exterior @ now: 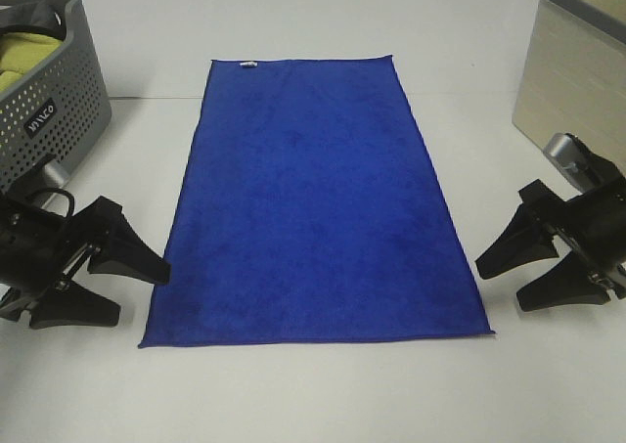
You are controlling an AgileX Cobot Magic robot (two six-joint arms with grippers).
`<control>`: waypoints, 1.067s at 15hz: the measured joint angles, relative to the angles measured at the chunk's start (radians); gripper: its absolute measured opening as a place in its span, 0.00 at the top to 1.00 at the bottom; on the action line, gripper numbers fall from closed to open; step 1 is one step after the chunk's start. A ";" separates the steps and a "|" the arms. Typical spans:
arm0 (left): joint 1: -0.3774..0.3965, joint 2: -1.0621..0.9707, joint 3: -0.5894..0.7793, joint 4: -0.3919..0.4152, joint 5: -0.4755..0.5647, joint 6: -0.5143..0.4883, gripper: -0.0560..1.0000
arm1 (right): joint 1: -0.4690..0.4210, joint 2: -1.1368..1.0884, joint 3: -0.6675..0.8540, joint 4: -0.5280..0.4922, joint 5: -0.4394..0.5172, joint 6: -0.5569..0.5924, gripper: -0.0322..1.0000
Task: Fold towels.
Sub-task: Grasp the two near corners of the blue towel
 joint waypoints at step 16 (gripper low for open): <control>-0.110 0.196 -0.063 -0.237 0.037 0.179 0.26 | 0.197 0.184 -0.085 0.080 0.026 -0.016 0.37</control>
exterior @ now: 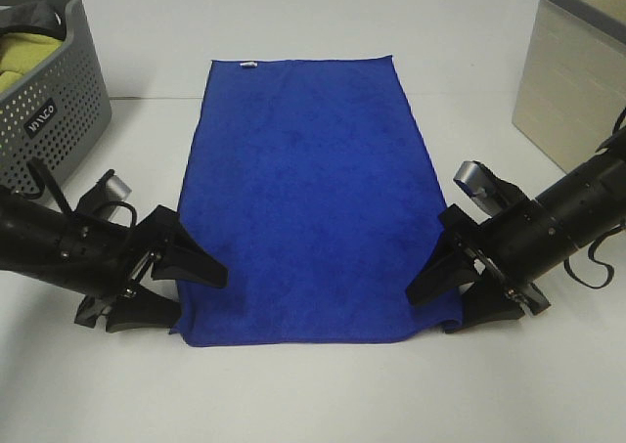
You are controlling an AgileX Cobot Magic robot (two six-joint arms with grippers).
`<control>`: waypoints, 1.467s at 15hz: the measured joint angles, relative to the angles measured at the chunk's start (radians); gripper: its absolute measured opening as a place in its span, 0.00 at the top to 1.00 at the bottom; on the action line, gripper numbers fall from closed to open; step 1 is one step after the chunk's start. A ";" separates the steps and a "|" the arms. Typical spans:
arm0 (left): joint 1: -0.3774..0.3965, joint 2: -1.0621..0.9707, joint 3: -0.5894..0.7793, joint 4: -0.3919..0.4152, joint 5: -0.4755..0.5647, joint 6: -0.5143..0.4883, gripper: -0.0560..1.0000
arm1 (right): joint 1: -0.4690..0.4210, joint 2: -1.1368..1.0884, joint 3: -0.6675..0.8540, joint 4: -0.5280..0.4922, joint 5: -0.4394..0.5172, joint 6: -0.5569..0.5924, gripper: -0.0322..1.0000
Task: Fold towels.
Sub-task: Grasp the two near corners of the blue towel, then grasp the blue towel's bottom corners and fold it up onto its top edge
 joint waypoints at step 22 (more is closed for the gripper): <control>-0.018 -0.313 0.192 0.353 -0.021 -0.287 0.94 | 0.003 -0.247 0.331 -0.133 0.012 0.121 0.95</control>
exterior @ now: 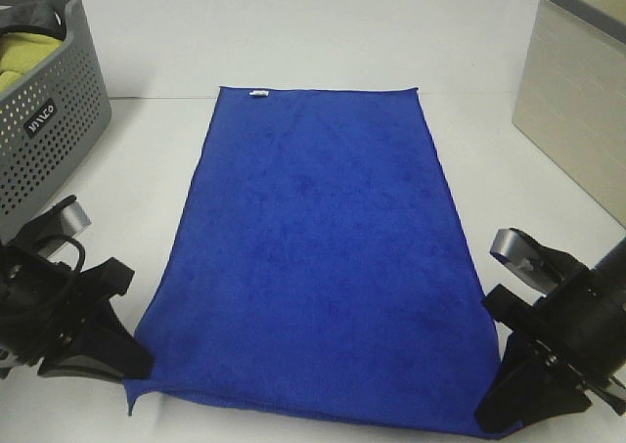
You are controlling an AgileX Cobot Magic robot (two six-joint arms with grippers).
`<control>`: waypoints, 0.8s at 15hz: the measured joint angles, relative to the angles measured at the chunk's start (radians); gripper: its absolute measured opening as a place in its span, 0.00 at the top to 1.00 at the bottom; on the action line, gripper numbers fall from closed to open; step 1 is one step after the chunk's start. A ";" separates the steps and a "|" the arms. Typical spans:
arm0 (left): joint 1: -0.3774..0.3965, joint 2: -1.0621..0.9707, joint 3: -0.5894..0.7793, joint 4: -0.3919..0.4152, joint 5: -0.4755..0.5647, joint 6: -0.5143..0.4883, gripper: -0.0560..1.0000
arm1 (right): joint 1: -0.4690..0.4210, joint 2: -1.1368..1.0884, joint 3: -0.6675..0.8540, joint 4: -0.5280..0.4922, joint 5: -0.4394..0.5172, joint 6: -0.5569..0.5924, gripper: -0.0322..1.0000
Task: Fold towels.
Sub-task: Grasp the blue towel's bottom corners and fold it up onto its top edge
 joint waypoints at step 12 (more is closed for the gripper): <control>0.000 -0.070 -0.171 0.024 -0.001 -0.148 0.94 | 0.000 -0.125 -0.292 -0.043 0.014 0.062 0.95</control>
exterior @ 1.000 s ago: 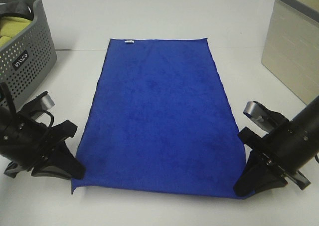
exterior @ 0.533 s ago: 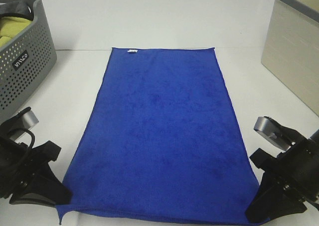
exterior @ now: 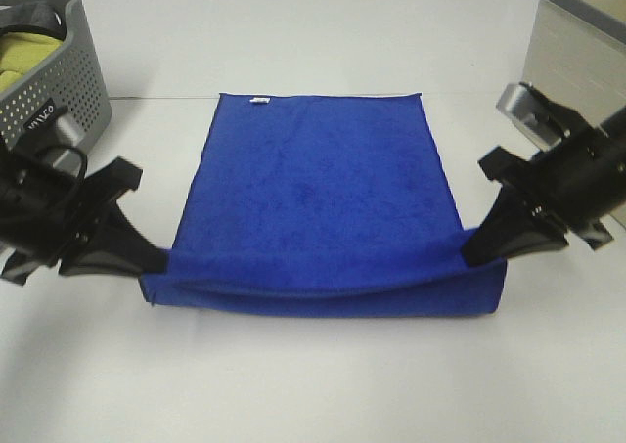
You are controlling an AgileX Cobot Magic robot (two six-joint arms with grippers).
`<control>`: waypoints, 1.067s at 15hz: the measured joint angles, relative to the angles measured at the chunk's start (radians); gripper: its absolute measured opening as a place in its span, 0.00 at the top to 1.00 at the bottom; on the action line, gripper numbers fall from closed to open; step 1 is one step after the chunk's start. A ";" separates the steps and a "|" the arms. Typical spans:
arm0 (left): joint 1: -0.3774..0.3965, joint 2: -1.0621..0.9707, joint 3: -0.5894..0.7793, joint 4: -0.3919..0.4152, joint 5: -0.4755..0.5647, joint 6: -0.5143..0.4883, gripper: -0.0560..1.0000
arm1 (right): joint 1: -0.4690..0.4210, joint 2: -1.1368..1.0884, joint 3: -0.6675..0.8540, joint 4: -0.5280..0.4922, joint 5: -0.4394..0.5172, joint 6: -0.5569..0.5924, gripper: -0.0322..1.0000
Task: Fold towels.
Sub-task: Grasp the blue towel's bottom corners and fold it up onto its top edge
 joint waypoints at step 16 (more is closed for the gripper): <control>0.036 0.591 -1.038 0.163 -0.143 -0.112 0.94 | 0.000 0.716 -1.255 -0.081 0.050 0.197 0.95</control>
